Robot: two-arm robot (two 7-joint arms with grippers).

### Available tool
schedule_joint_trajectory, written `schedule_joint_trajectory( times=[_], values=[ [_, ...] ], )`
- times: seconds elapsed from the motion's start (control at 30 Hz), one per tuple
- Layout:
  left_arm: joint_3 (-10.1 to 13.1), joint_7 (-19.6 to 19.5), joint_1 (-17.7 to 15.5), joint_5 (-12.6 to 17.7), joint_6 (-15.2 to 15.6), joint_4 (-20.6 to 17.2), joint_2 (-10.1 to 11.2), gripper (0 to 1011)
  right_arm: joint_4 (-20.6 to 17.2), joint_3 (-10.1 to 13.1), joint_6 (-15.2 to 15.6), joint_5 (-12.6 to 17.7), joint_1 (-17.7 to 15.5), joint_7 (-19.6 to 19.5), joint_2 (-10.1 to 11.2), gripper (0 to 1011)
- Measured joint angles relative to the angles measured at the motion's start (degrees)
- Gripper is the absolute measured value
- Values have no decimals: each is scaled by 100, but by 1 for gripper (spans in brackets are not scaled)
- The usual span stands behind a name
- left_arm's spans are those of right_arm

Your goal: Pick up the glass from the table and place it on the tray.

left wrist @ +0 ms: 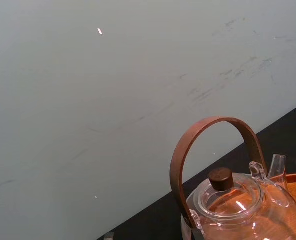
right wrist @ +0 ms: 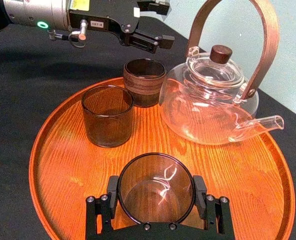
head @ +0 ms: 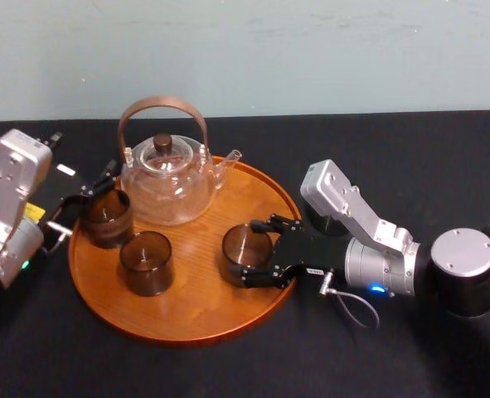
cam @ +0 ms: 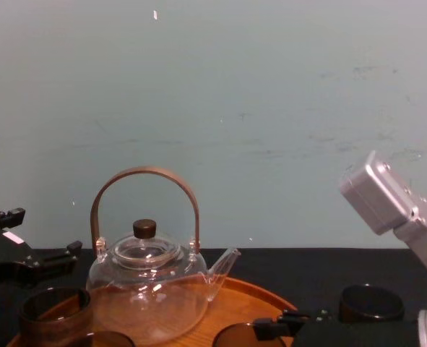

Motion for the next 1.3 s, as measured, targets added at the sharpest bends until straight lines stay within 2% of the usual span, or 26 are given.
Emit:
schedule_joint_trajectory(
  times=[0.1,0.3,0.9,1.1,1.3],
  values=[
    [0,0,0,0,0,0,0,1001,-1,2,1,6,0,0,1,908],
    [0,0,0,0,0,0,0,1001,-4,5,3,18,1,1,1,1002],
    [0,0,0,0,0,0,0,1001,-4,11,11,32,1,11,1,1002],
    [0,0,0,0,0,0,0,1001,-173,117,-19,228,-113,190,187,1002],
    [0,0,0,0,0,0,0,1001,-520,257,-61,438,-341,283,524,1002]
  ],
)
